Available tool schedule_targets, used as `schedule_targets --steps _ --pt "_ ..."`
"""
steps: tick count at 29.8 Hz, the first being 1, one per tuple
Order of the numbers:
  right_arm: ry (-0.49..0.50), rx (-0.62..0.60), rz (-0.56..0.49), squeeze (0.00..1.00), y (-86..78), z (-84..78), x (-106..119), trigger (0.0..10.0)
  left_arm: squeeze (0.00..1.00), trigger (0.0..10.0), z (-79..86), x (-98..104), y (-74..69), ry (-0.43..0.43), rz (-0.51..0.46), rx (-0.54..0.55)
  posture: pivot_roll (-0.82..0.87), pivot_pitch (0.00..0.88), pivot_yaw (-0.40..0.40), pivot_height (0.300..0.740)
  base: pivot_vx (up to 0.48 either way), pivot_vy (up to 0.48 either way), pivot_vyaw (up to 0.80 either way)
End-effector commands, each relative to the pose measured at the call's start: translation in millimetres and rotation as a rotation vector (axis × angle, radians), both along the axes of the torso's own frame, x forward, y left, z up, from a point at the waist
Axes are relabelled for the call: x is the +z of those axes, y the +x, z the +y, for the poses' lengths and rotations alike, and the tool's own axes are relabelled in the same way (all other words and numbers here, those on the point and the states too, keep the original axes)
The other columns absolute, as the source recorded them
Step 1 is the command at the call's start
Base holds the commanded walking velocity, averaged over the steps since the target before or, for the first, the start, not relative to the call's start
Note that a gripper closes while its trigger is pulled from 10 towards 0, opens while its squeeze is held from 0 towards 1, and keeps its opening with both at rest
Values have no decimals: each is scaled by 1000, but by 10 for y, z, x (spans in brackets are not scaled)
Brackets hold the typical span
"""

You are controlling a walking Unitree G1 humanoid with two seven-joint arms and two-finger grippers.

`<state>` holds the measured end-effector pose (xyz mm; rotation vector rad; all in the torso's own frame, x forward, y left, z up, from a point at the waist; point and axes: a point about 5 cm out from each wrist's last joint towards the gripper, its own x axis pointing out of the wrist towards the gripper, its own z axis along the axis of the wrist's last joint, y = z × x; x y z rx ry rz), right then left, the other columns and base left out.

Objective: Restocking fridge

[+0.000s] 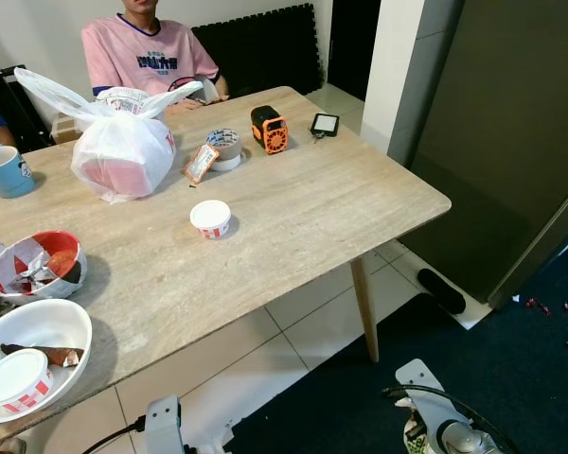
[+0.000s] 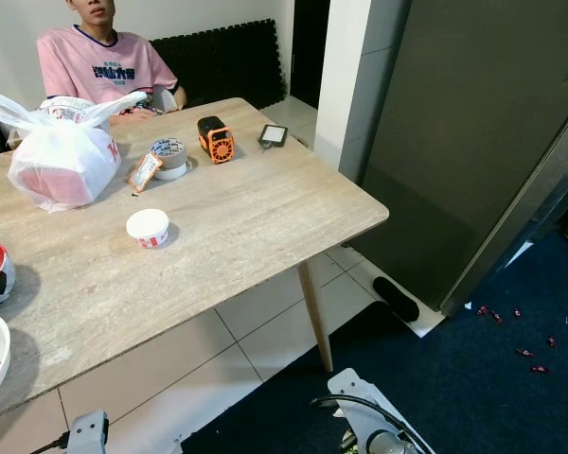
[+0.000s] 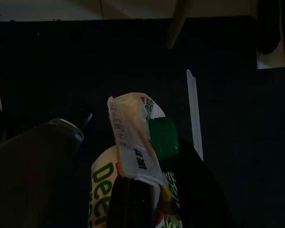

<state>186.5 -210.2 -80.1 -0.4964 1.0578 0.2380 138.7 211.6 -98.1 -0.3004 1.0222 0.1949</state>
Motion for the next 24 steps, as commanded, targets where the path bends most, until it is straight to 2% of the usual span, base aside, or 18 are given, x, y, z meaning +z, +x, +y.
schedule_targets --steps 1,18,24 --pt "-2 -6 3 0 -13 -24 -2 10000 0 10000 -50 -25 -39 -13 18 7 8 0 -15 740 0 0 0" --pt "-5 0 17 0 -60 -34 -22 10000 0 10000 -63 -41 -83 -13 30 -3 7 0 -17 740 0 0 0" --pt "-7 1 18 0 -60 -39 -21 10000 0 10000 -61 -32 -57 -9 25 -14 7 0 -19 740 0 0 0"
